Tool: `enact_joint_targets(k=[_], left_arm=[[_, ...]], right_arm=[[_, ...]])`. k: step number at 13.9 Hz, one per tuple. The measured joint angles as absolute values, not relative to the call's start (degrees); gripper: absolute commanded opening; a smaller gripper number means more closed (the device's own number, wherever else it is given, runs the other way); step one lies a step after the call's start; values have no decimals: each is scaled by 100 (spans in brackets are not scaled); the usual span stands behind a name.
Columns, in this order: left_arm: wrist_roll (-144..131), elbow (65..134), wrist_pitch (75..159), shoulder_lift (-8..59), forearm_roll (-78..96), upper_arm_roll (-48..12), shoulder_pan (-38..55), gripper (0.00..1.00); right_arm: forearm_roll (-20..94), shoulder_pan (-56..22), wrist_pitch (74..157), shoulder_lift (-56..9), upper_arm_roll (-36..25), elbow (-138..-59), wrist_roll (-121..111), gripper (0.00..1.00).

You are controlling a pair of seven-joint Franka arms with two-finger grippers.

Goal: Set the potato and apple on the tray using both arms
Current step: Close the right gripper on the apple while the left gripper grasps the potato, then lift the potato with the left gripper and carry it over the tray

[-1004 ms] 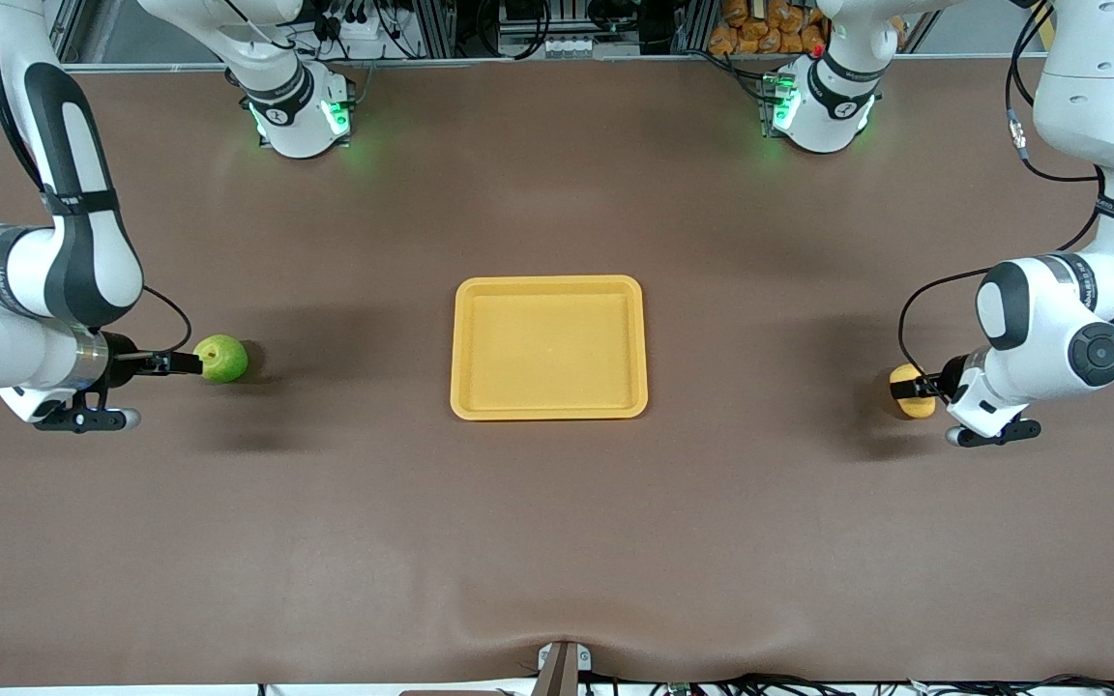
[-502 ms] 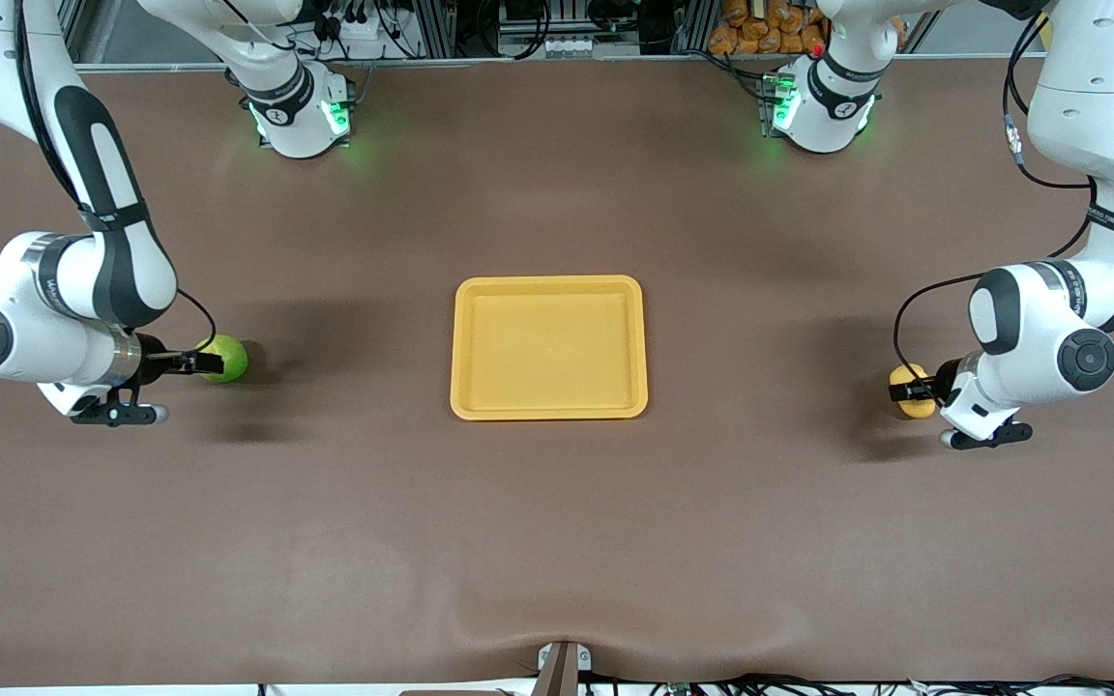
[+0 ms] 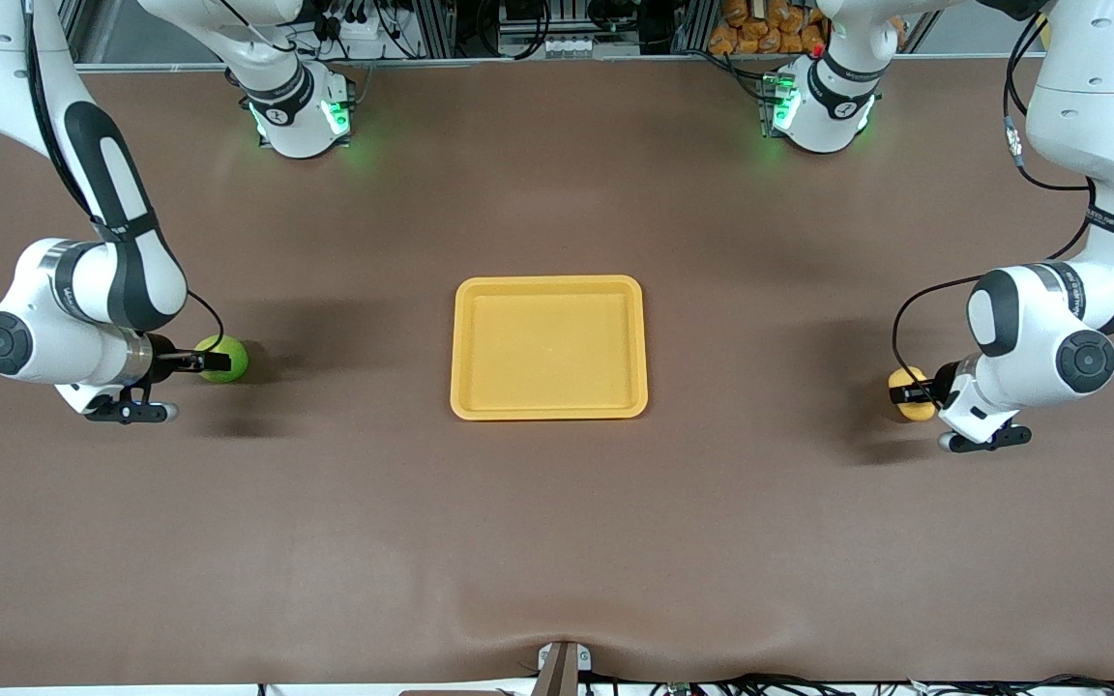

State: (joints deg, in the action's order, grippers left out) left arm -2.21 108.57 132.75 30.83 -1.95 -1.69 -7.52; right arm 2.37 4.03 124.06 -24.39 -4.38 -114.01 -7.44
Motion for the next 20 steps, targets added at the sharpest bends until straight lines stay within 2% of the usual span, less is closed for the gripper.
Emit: enact_joint_targets(k=[5,10,17,18,19,20], left_arm=[[-283,10522,12195,2513,-195,-540,-745,0],[-1250,10095,11266,2291,-195,-1340,-729,0],[-2503,9950,11068,2290,-195,-2363,-536,0],[-2639,9949,11065,2292,-195,-2379,-375,0],[-2807,9947,11065,2295,-195,-2381,-194,0],[-3000,9942,11065,2298,-195,-2384,-30,0]], right_arm=[[237,407,12821,-2528,-440,-11612,-740,100],[257,414,12856,-2546,-440,-11669,-737,100],[354,500,12856,-2561,-445,-11818,-733,100],[358,501,12856,-2563,-444,-11820,-733,78],[359,501,12856,-2565,-444,-11821,-734,46],[360,500,12848,-2558,-441,-11813,-734,24]])
